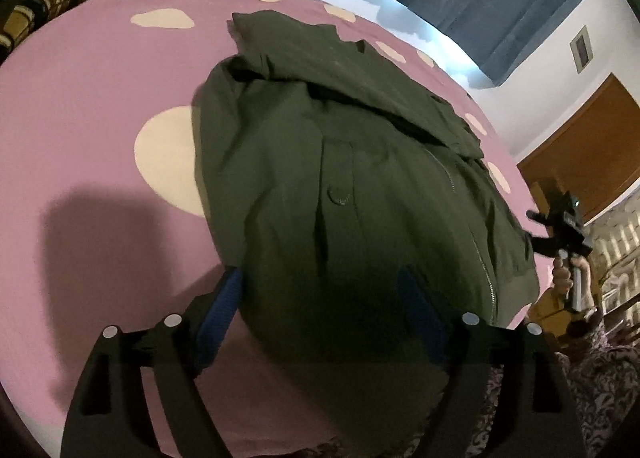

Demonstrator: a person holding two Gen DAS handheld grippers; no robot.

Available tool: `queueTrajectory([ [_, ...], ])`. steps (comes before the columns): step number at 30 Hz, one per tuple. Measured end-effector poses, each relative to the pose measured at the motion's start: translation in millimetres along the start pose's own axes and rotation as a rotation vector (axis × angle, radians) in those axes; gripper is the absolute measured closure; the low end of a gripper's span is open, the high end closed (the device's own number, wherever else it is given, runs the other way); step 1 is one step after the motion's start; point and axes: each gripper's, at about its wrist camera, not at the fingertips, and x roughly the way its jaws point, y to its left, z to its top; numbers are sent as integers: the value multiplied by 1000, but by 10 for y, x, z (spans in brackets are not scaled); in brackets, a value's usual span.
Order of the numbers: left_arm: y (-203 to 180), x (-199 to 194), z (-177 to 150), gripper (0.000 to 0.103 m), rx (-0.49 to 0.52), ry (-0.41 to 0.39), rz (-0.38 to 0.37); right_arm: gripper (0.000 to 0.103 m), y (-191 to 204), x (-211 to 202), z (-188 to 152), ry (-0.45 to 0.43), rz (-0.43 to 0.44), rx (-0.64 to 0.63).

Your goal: Fold small clothes

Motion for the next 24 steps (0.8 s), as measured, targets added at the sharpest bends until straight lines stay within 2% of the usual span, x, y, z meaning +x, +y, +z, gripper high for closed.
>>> queueTrajectory([
  [10,162,-95,-169,22,-119,-1,-149,40,54,-3,-287,92,74,-62],
  [14,155,-113,-226,22,-119,9,-202,40,67,32,-392,141,145,-66],
  [17,115,-115,-265,22,-93,8,-208,40,104,63,-442,178,181,-90],
  [24,118,-24,-222,22,-127,37,-303,39,196,93,-558,268,214,-173],
])
